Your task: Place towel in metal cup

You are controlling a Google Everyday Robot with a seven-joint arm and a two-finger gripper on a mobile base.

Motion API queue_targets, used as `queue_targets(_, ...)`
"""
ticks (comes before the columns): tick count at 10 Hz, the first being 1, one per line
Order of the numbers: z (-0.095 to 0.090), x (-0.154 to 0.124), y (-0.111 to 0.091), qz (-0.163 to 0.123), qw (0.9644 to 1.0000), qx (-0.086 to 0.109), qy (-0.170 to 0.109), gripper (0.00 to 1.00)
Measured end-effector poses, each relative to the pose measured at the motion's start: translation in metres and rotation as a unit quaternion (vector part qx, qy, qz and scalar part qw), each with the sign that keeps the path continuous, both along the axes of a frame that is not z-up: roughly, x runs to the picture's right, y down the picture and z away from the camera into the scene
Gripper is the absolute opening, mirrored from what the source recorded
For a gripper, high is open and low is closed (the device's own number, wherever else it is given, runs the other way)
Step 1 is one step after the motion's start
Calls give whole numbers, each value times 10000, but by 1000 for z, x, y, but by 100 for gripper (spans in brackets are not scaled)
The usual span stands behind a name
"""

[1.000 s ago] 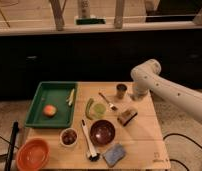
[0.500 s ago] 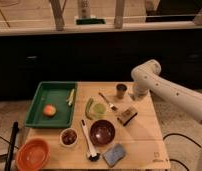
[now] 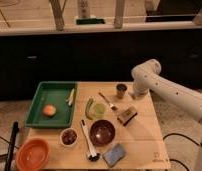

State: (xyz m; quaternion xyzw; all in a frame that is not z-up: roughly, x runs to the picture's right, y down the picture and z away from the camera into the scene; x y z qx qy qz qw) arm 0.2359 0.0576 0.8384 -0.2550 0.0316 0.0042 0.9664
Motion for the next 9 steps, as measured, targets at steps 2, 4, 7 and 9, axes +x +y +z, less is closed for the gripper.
queue_targets(2, 3, -14, -9, -336, 9992, 22, -195, 0)
queue_targets(4, 3, -20, -14, -524, 9981, 48, -317, 0)
queue_targets(7, 1, -22, -26, -679, 9962, 143, -527, 0)
queue_targets(9, 0, -25, -36, -764, 9945, 190, -696, 0)
